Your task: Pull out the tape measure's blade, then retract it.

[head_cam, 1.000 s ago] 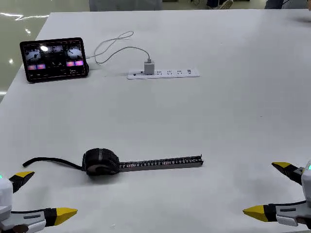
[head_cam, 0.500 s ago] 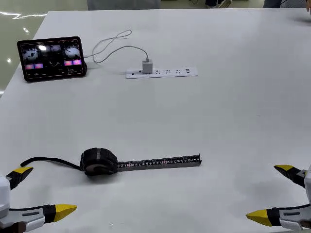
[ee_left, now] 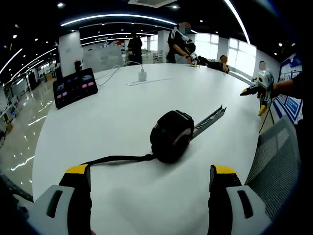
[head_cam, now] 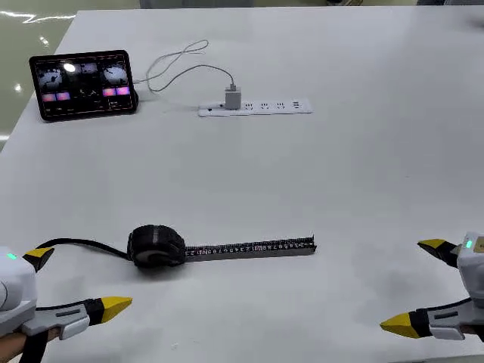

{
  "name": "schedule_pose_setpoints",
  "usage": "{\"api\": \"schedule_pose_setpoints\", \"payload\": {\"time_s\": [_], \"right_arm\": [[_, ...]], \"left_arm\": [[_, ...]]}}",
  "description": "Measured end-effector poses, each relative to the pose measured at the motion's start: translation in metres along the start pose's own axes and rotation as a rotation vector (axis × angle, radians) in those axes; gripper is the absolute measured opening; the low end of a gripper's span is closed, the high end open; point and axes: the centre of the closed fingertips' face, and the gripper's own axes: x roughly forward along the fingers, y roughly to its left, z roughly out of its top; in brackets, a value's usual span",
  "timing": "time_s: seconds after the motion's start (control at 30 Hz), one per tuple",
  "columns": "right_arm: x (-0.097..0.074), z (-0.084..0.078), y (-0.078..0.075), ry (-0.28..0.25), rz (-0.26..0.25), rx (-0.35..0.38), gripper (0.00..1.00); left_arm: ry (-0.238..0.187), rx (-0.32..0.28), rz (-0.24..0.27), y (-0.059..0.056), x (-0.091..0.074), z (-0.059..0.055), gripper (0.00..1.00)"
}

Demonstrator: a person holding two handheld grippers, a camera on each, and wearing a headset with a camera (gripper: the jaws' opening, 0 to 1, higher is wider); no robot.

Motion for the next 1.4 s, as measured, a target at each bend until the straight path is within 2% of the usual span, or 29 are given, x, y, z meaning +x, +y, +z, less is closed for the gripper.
{"api": "schedule_pose_setpoints", "payload": {"time_s": [0.07, 0.13, 0.2, 0.27, 0.3, 0.37, 0.47, 0.53, 0.63, 0.73, 0.8, 0.87, 0.93, 1.0, 1.03, 1.1, 1.13, 1.17, 1.23, 1.33, 1.4], "right_arm": [[0.000, 0.010, -0.004, -0.003, 0.003, -0.018, 0.99], [0.002, 0.017, -0.008, 0.002, 0.013, -0.036, 0.99], [0.005, 0.019, -0.013, 0.031, 0.025, -0.058, 0.99], [0.009, 0.023, -0.015, 0.048, 0.040, -0.060, 0.99], [0.012, 0.027, -0.016, 0.054, 0.044, -0.068, 0.99], [0.015, 0.033, -0.017, 0.068, 0.053, -0.088, 0.99], [0.020, 0.039, -0.013, 0.076, 0.100, -0.065, 0.99], [0.024, 0.040, -0.012, 0.086, 0.114, -0.102, 0.99], [0.028, 0.042, -0.011, 0.104, 0.123, -0.140, 0.99], [0.036, 0.049, -0.012, 0.105, 0.143, -0.177, 0.99], [0.041, 0.048, -0.014, 0.130, 0.164, -0.223, 0.99], [0.046, 0.055, -0.014, 0.117, 0.172, -0.271, 0.96], [0.050, 0.059, -0.015, 0.120, 0.174, -0.266, 0.92], [0.057, 0.062, -0.016, 0.129, 0.191, -0.260, 0.93], [0.060, 0.064, -0.016, 0.137, 0.197, -0.280, 0.93], [0.065, 0.068, -0.018, 0.136, 0.205, -0.321, 0.88], [0.069, 0.072, -0.018, 0.117, 0.217, -0.341, 0.85], [0.072, 0.074, -0.018, 0.117, 0.219, -0.339, 0.82], [0.078, 0.078, -0.015, 0.110, 0.250, -0.360, 0.77], [0.088, 0.082, -0.013, 0.114, 0.273, -0.371, 0.68], [0.094, 0.086, -0.010, 0.108, 0.286, -0.396, 0.66]], "left_arm": [[0.001, 0.003, 0.019, -0.003, 0.003, 0.003, 0.99], [-0.006, -0.005, 0.099, 0.005, 0.005, 0.007, 0.99], [-0.020, -0.074, 0.110, 0.000, 0.008, 0.010, 0.99], [0.002, -0.133, 0.159, 0.003, 0.010, 0.005, 0.99], [-0.004, -0.135, 0.146, -0.001, 0.013, 0.006, 0.99], [-0.031, -0.135, 0.151, -0.007, 0.015, 0.011, 0.99], [-0.036, -0.125, 0.164, -0.012, 0.020, 0.015, 0.99], [-0.056, -0.149, 0.161, -0.016, 0.024, 0.020, 0.99], [-0.069, -0.148, 0.178, -0.015, 0.031, 0.023, 0.99], [-0.113, -0.186, 0.187, -0.018, 0.039, 0.033, 0.99], [-0.162, -0.201, 0.175, -0.022, 0.046, 0.041, 0.99], [-0.165, -0.184, 0.192, -0.024, 0.051, 0.043, 0.99], [-0.153, -0.150, 0.212, -0.023, 0.056, 0.041, 0.99], [-0.155, -0.147, 0.224, -0.025, 0.062, 0.041, 0.99], [-0.162, -0.143, 0.232, -0.026, 0.062, 0.043, 0.99], [-0.186, -0.128, 0.253, -0.025, 0.062, 0.046, 0.99], [-0.191, -0.128, 0.250, -0.028, 0.064, 0.047, 0.99], [-0.186, -0.114, 0.235, -0.032, 0.066, 0.047, 0.99], [-0.186, -0.093, 0.259, -0.032, 0.068, 0.048, 0.99], [-0.181, -0.144, 0.255, -0.034, 0.071, 0.047, 0.99], [-0.181, -0.145, 0.257, -0.034, 0.073, 0.046, 0.99]]}}
